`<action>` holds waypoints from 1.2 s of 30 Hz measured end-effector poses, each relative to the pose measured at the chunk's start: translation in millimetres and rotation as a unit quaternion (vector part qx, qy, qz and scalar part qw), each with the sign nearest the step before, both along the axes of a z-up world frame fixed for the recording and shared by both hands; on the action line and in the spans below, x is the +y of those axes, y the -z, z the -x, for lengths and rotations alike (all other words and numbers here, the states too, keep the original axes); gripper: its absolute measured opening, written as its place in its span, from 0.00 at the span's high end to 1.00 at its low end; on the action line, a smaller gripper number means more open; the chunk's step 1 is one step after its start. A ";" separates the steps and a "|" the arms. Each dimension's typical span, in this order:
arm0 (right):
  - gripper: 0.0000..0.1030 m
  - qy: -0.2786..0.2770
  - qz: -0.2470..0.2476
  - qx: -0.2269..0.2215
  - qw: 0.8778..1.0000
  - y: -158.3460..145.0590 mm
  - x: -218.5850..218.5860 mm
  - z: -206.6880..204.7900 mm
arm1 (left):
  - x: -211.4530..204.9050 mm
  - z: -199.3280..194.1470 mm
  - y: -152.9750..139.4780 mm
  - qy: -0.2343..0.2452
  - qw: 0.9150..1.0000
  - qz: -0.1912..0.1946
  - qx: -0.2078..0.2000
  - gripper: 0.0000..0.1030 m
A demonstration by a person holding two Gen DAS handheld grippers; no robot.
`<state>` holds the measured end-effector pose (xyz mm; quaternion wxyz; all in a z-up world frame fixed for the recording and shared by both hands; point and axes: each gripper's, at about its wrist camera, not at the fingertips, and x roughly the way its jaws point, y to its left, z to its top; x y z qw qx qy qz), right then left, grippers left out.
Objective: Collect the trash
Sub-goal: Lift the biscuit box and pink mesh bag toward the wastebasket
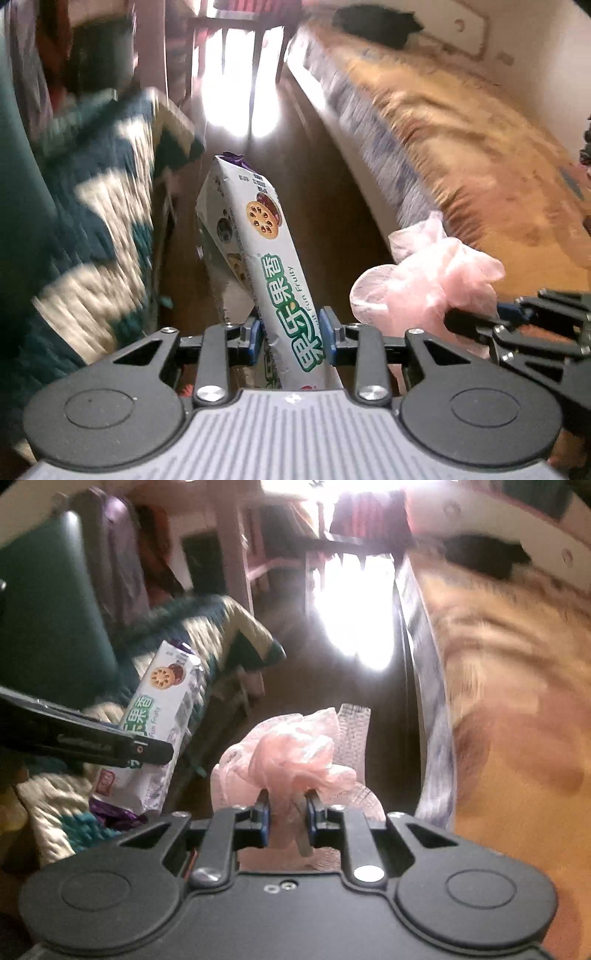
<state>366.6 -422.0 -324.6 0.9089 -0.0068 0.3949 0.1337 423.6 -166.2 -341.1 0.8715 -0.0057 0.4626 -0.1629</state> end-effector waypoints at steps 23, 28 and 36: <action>0.83 -0.157 -0.003 -0.167 0.973 -210.2 124.7 -36.8 | 130.6 16.5 -254.5 -0.084 0.982 -0.053 -0.161 0.70; 0.83 -0.189 -0.002 -0.184 0.965 -239.3 158.4 -51.4 | 166.1 10.1 -279.1 -0.117 0.977 -0.072 -0.164 0.69; 0.83 -0.214 -0.023 -0.214 0.953 -285.3 213.9 -73.8 | 216.4 2.1 -320.9 -0.173 0.960 -0.113 -0.190 0.69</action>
